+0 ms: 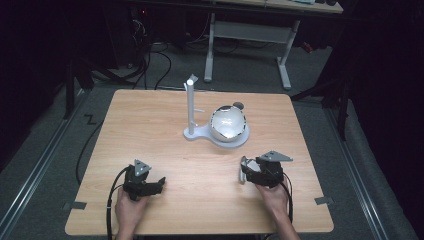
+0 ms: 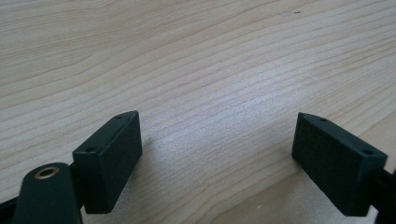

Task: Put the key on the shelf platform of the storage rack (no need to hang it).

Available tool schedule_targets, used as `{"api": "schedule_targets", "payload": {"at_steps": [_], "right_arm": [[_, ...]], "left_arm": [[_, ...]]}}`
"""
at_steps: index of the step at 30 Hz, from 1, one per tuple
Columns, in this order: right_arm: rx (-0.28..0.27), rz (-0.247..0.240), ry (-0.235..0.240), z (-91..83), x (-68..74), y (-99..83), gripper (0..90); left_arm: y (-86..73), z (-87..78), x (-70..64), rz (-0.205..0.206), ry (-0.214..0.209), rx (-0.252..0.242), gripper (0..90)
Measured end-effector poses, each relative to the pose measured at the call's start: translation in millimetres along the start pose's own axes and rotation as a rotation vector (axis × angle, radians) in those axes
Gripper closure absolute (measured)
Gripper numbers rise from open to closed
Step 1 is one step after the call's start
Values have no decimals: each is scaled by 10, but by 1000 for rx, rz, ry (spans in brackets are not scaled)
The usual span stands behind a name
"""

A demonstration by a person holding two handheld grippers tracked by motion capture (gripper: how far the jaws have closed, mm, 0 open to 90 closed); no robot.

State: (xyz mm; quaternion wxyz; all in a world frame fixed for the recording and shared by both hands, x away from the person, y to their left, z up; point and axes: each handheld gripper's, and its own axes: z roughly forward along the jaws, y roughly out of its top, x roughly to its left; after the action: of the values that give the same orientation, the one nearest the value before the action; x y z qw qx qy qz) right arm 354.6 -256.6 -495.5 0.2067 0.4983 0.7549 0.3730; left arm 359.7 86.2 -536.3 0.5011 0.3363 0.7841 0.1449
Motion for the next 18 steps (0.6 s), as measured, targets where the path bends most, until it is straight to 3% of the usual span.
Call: {"api": "schedule_targets", "payload": {"at_steps": [6,18], "right_arm": [[28,28,-15,154,-100,-4,264],[80,30,-25,317,-163,84,209]], "left_arm": [[0,1,-1,-2,1,-1,164],[0,0,-1,-1,1,-1,165]]}}
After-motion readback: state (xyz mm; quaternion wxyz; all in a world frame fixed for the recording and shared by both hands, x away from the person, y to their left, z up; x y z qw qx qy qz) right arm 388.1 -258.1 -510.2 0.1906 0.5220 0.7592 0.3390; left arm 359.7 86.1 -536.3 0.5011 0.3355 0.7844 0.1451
